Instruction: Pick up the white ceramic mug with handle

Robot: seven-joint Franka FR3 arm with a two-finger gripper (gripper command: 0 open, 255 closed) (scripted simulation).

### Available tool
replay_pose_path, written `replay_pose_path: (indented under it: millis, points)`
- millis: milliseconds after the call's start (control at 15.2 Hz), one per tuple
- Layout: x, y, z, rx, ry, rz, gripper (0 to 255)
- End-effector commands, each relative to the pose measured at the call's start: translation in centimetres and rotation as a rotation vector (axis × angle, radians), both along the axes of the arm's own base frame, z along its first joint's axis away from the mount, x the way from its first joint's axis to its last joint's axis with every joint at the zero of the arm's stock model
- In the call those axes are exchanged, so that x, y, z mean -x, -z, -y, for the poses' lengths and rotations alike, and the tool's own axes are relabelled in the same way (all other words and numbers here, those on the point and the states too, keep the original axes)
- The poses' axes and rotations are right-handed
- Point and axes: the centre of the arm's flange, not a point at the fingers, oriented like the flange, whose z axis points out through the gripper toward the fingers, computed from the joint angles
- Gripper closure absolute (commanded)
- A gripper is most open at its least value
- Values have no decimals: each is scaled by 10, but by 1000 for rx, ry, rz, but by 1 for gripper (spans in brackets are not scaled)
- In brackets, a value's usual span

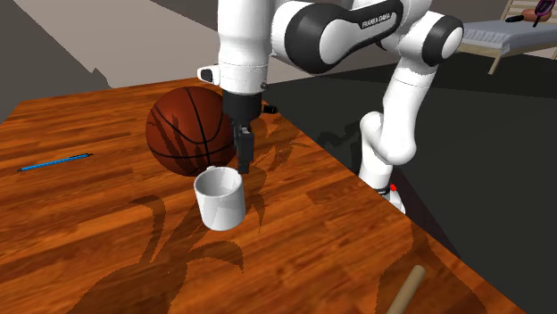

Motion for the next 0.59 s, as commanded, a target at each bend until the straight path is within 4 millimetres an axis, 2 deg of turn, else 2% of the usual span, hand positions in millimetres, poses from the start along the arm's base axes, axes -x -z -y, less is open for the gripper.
replay_pose_path:
  millis: [0,330,528]
  points:
    - [-10,1,-30,8,-8,2,0]
    - [-32,7,-95,32,-29,5,0]
    - [-33,18,-100,34,-31,5,0]
